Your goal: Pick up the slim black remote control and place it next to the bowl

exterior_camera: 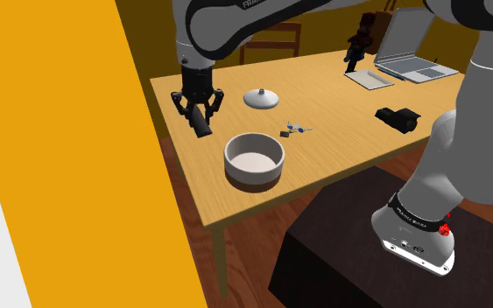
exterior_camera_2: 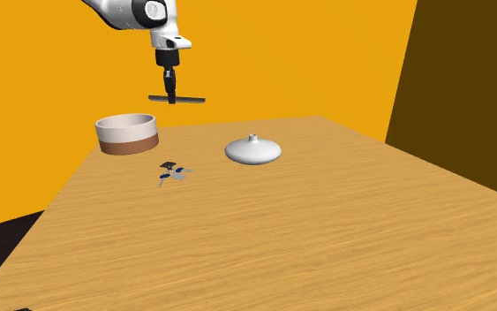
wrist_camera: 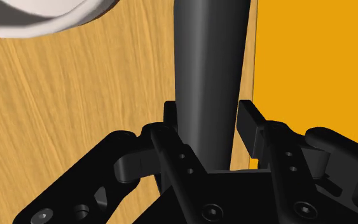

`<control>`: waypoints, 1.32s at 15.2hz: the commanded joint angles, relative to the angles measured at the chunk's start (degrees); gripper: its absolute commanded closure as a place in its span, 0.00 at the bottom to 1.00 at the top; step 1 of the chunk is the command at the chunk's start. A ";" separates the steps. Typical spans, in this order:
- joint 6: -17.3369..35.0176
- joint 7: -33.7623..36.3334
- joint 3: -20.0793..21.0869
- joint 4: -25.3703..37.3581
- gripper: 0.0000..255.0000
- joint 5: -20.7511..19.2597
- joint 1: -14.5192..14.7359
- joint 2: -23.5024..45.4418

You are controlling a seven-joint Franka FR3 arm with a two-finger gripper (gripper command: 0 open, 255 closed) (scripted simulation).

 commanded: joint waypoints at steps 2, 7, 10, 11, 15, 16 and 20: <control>2.25 -0.16 -0.01 -1.96 1.00 0.04 -0.03 0.26; 5.66 -0.30 -0.03 -4.00 1.00 0.03 0.00 1.62; 7.66 -0.38 -0.03 -5.07 1.00 0.02 0.02 2.56; 8.32 -0.40 -0.04 -5.40 1.00 0.02 0.03 2.90; 10.93 -0.50 -0.05 -6.58 1.00 0.00 0.06 4.33; 11.57 -0.53 -0.06 -6.84 1.00 -0.01 0.07 4.71; 12.84 -0.57 -0.07 -7.33 1.00 -0.03 0.09 5.49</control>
